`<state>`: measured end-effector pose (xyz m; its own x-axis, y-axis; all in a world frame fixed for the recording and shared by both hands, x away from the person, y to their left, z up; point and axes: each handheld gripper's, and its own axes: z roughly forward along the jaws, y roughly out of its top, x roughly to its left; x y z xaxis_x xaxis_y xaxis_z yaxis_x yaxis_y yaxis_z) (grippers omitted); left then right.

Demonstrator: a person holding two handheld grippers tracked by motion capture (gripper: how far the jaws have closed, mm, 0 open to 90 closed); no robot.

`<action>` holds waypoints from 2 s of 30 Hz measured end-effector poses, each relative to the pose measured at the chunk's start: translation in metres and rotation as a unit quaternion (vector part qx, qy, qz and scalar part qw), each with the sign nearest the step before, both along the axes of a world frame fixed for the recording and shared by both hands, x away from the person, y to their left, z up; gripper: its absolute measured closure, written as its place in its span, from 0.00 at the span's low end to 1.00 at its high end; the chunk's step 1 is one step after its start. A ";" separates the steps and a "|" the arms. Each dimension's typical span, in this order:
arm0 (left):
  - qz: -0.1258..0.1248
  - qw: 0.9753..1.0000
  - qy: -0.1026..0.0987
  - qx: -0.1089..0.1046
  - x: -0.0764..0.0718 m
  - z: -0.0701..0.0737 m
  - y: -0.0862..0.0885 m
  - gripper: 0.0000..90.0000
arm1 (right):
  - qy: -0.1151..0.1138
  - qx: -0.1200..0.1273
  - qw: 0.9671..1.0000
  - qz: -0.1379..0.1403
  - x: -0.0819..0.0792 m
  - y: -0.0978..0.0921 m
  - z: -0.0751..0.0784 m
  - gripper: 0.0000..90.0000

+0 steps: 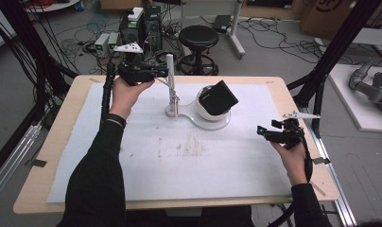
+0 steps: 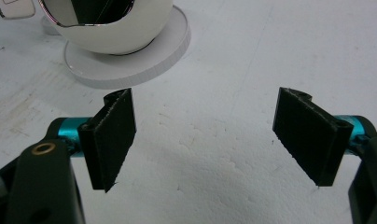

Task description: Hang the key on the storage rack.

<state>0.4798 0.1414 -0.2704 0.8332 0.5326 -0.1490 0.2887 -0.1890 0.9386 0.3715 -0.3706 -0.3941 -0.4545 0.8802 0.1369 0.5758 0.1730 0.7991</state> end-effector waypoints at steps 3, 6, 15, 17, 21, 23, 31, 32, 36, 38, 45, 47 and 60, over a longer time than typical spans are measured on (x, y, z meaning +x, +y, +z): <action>0.001 1.000 0.000 -0.004 0.001 -0.002 0.001 0.81 | 0.000 0.000 1.000 0.000 0.000 -0.001 0.000 0.24; 0.004 1.000 -0.002 -0.013 0.002 -0.004 0.003 0.80 | 0.000 -0.001 1.000 -0.001 0.000 -0.001 0.000 0.24; 0.030 0.999 -0.019 -0.028 -0.007 -0.003 0.015 0.77 | 0.001 0.000 1.000 -0.001 0.000 -0.001 -0.001 0.24; 0.032 0.999 -0.023 -0.025 -0.012 -0.002 0.018 0.76 | 0.001 0.000 1.000 -0.001 0.000 -0.001 -0.001 0.24; 0.042 0.999 -0.026 -0.018 -0.026 -0.003 0.024 0.69 | 0.001 0.001 1.000 -0.002 0.000 -0.001 0.000 0.24; 0.045 0.999 -0.024 -0.014 -0.033 -0.006 0.027 0.66 | 0.000 0.001 1.000 -0.002 0.000 -0.001 0.000 0.24; 0.049 0.999 -0.020 0.001 -0.061 -0.022 0.037 0.59 | -0.001 -0.003 1.000 0.000 0.002 0.001 -0.001 0.24; 0.045 0.999 -0.007 0.011 -0.063 -0.022 0.037 0.58 | 0.000 -0.004 1.000 0.001 0.003 0.001 -0.001 0.24; 0.054 0.998 -0.025 0.024 -0.074 -0.021 0.034 0.54 | 0.000 -0.010 1.000 0.007 0.004 0.001 -0.002 0.24; 0.054 0.998 -0.026 0.024 -0.076 -0.020 0.034 0.54 | 0.006 -0.007 1.000 0.006 0.005 0.001 -0.003 0.24; 0.059 0.998 -0.025 0.027 -0.082 -0.024 0.033 0.51 | 0.000 -0.011 1.000 0.012 0.000 0.002 0.001 0.24; 0.062 0.997 -0.024 0.028 -0.083 -0.023 0.033 0.50 | 0.001 -0.011 1.000 0.012 -0.001 0.002 0.002 0.24; 0.078 0.996 -0.040 0.030 -0.106 -0.009 0.036 0.47 | -0.007 -0.021 1.000 0.015 -0.001 0.009 0.010 0.24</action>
<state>0.3735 0.1779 -0.2791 0.7476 0.6623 -0.0494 0.2439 -0.2047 0.9480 0.3709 -0.3618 -0.3841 -0.4822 0.8709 0.0947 0.5592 0.2228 0.7985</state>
